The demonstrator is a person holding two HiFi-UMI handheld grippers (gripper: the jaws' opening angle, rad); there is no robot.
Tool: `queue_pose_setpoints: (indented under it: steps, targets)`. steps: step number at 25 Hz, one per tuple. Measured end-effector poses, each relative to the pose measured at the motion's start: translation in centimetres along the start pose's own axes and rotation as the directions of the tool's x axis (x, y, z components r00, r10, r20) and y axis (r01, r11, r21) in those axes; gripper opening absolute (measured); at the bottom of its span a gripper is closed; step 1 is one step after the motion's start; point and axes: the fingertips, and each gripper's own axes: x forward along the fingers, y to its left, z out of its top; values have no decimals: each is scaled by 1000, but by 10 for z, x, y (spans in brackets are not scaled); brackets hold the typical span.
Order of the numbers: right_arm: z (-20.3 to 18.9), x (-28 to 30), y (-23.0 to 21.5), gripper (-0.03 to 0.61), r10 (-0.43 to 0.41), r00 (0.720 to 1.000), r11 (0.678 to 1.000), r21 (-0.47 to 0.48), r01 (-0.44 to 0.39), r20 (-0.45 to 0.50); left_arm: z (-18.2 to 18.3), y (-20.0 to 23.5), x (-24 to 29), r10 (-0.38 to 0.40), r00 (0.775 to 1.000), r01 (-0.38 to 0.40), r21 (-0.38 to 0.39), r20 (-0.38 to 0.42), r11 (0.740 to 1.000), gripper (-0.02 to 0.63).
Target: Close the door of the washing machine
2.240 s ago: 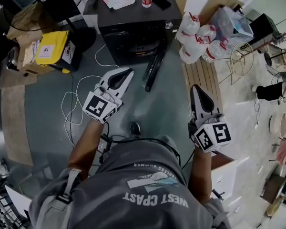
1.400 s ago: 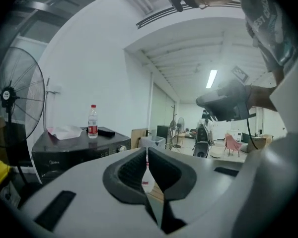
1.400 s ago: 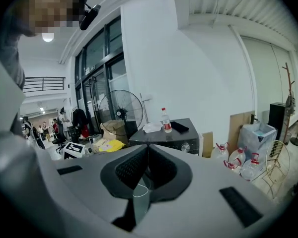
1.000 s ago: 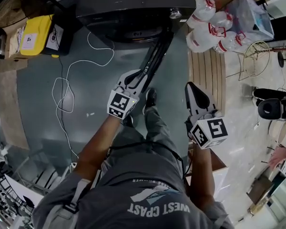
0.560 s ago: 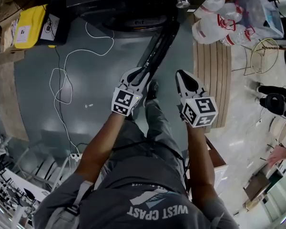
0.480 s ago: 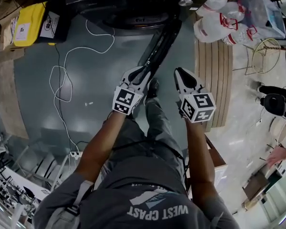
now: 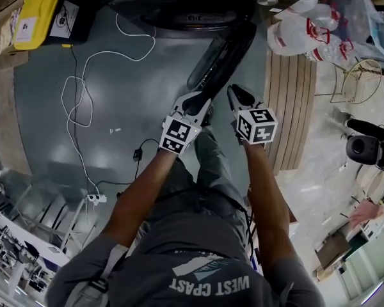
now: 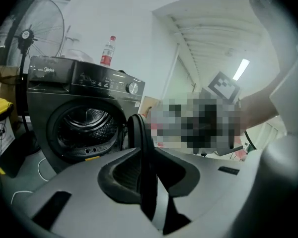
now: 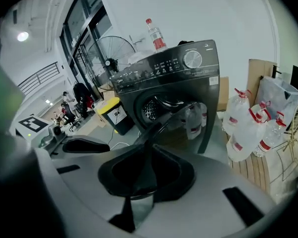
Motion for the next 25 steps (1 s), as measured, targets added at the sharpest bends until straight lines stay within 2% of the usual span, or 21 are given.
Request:
queue_pose_setpoints:
  steps: [12, 25]
  targets:
    - [7, 23, 12, 64, 58, 998, 995, -78, -60, -29, -11, 26, -5, 63, 998, -62, -59, 7, 996, 80]
    - [46, 74, 45, 63, 136, 990, 976, -164, -141, -38, 3, 102, -20, 200, 979, -197, -71, 47, 978, 73]
